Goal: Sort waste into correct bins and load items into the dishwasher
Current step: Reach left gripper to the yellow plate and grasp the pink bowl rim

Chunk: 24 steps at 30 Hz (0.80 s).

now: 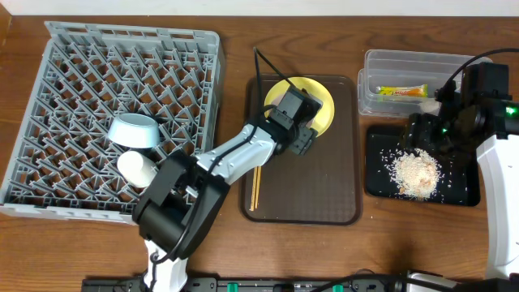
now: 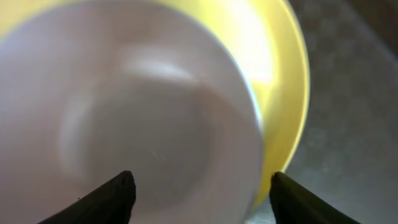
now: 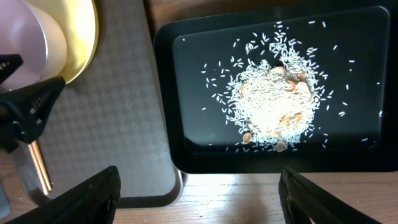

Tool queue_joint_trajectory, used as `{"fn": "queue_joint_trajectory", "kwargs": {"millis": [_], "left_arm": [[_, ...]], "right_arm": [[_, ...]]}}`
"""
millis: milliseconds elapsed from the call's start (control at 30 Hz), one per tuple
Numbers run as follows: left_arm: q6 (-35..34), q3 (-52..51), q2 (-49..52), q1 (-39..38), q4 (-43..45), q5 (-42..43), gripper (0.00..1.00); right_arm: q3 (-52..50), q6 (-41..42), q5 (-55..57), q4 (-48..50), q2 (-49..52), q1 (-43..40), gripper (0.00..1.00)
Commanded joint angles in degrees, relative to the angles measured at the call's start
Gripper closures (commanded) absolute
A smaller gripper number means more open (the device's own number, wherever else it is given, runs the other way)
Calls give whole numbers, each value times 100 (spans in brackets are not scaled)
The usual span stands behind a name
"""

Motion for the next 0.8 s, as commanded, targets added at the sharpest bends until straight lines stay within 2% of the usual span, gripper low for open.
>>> {"fn": "queue_joint_trajectory", "kwargs": {"millis": [0, 67, 200, 300, 467, 767], "left_arm": [[33, 101, 125, 2, 20, -116, 39], [33, 103, 107, 2, 87, -116, 51], [33, 103, 55, 2, 184, -114, 64], [33, 103, -66, 2, 212, -111, 71], [31, 103, -219, 2, 173, -59, 92], [7, 103, -459, 2, 7, 151, 92]], "right_arm": [[42, 83, 33, -4, -90, -68, 20], [42, 81, 33, -4, -90, -68, 20], [44, 81, 33, -4, -90, -68, 20], [42, 81, 33, -2, -90, -68, 20], [42, 81, 33, -4, -90, -68, 20], [42, 81, 33, -4, -90, -68, 20]]}}
